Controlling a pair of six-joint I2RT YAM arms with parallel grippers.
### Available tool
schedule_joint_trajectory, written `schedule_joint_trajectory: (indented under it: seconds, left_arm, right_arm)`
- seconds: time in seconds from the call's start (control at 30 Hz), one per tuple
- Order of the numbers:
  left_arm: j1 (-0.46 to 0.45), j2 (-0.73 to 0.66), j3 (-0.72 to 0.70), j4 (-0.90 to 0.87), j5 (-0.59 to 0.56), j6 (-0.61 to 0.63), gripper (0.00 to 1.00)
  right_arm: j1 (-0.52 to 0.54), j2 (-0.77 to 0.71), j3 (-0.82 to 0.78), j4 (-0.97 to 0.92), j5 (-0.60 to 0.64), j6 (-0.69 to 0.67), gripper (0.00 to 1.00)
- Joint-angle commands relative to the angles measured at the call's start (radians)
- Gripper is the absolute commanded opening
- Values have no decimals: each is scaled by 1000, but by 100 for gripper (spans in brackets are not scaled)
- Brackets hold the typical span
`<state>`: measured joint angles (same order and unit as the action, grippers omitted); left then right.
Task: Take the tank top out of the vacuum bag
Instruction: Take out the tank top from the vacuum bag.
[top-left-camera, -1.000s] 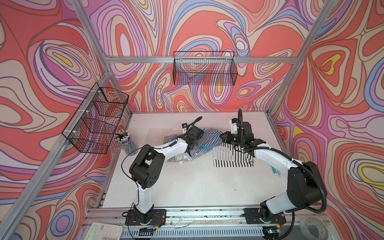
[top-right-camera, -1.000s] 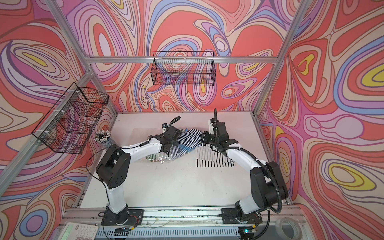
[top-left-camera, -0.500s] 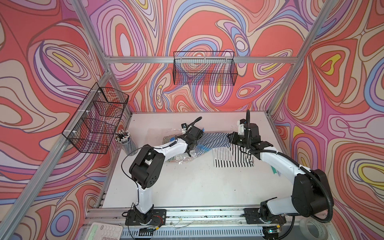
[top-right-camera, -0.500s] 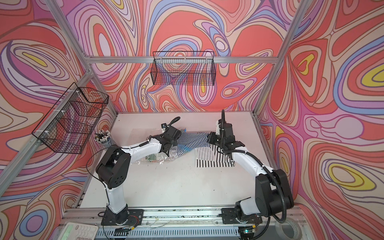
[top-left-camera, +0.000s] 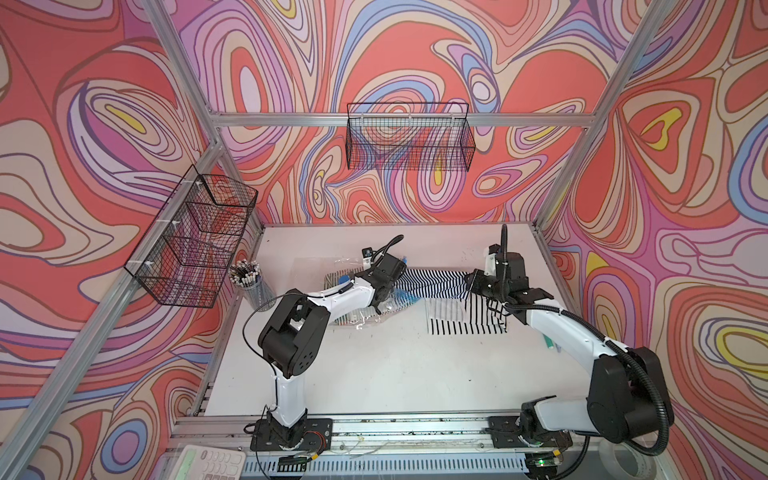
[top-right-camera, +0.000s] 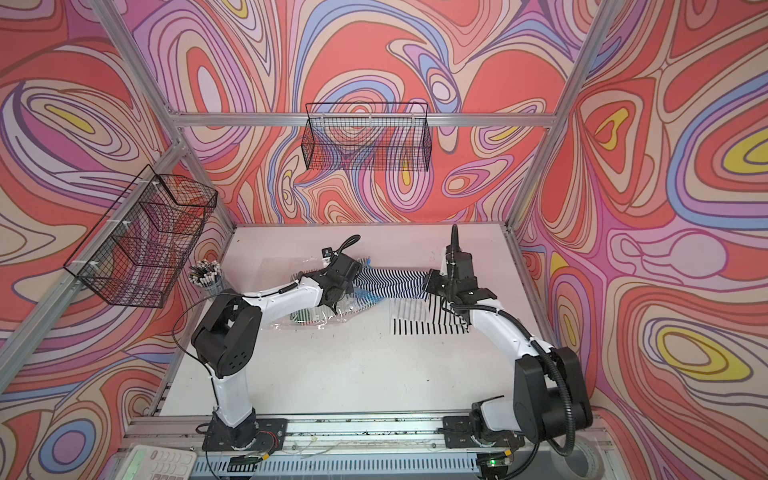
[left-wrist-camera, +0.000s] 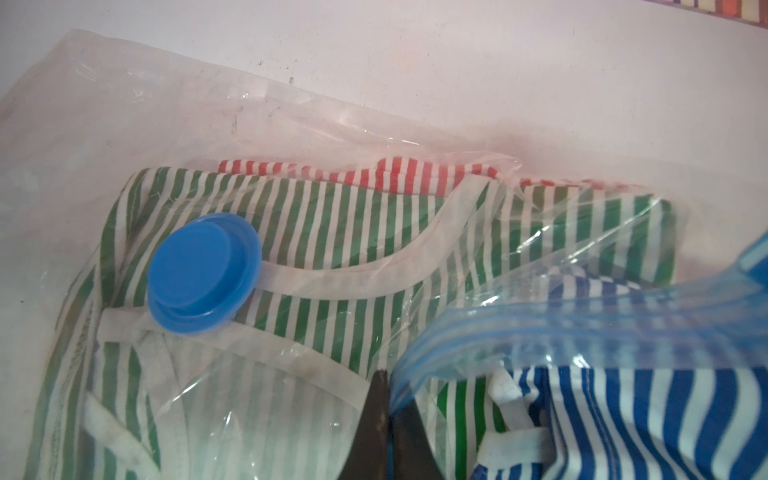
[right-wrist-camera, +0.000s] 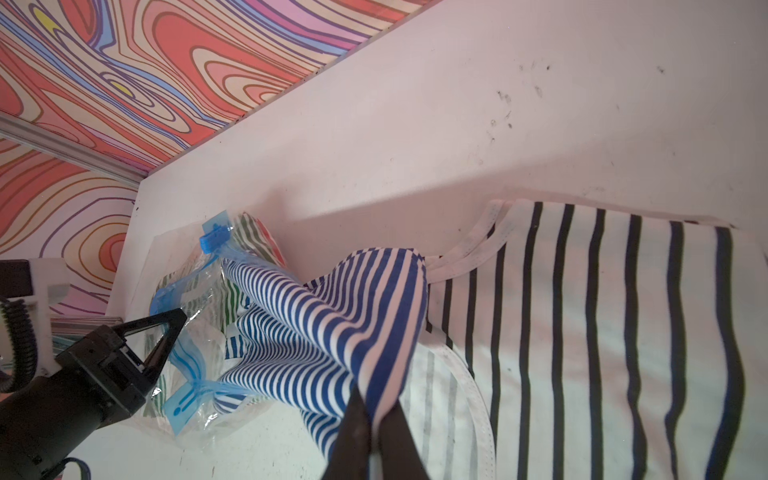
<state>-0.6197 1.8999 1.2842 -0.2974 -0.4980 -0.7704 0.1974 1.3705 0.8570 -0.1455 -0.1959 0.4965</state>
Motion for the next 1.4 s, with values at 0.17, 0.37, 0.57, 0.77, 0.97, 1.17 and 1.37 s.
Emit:
schedule_joint_trajectory:
  seconds: [0.17,0.37,0.57,0.77,0.97,1.17,1.37]
  left_arm:
    - [21,-44,-41,-74,-49,29,0]
    - [21,-55,-49,-84,-81,51,0]
    - [21,-62,-54,-92,-84,62,0]
    - [21,-63,-54,-81,-48,63,0]
    - [20,-77,-64,-78,-6,53,0]
    - [15,-81,-80,-59,33,48,0]
    - [7,-60,-58,-59,58,64,0]
  right_arm:
    - [-33,-21,-7,-45,68,-61,0]
    - [-39,-23,-28,-48,101,-58,0]
    - [-52,-17,-21,-71,177,-88,0]
    - [-56,22,-2,-32,174,-70,0]
    - [-57,48,43,2,211,-80,0]
    - [-58,50,71,72,238,-106,0]
    - [-59,94,118,12,286,-111,0]
